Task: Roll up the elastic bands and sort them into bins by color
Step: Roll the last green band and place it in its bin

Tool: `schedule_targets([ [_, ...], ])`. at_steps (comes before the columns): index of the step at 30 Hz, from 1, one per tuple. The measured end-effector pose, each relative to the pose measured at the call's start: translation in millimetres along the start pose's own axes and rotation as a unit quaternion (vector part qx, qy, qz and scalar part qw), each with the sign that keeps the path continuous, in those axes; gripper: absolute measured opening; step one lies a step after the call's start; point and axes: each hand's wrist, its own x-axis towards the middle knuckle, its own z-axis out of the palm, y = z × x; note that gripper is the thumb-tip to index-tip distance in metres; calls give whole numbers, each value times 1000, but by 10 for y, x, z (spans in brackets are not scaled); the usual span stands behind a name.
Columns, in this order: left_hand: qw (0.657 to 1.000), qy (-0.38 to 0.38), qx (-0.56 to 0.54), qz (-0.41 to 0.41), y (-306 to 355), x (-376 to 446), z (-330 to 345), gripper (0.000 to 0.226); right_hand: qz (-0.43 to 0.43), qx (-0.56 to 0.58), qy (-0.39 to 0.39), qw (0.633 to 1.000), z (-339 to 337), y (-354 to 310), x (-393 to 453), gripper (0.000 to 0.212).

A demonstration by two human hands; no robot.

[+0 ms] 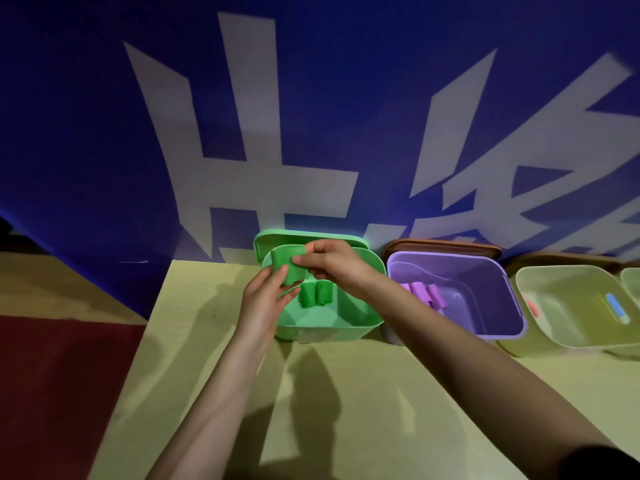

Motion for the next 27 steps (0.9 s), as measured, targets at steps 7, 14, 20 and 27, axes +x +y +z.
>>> schedule_targets([
  [7,996,-26,-41,-76,158,-151,92,24,-28,-66,-8,997,45,-86,-226,28],
  [14,997,-48,-20,-64,207,-301,64,20,-42,-94,28,994,27,-185,-455,24],
  [20,990,-78,-73,-92,274,-501,118,28,-44,-71,37,996,26,-203,-642,20],
  [27,989,-101,-62,-83,227,-686,129,22,-80,-58,65,993,13,-156,-852,28],
])
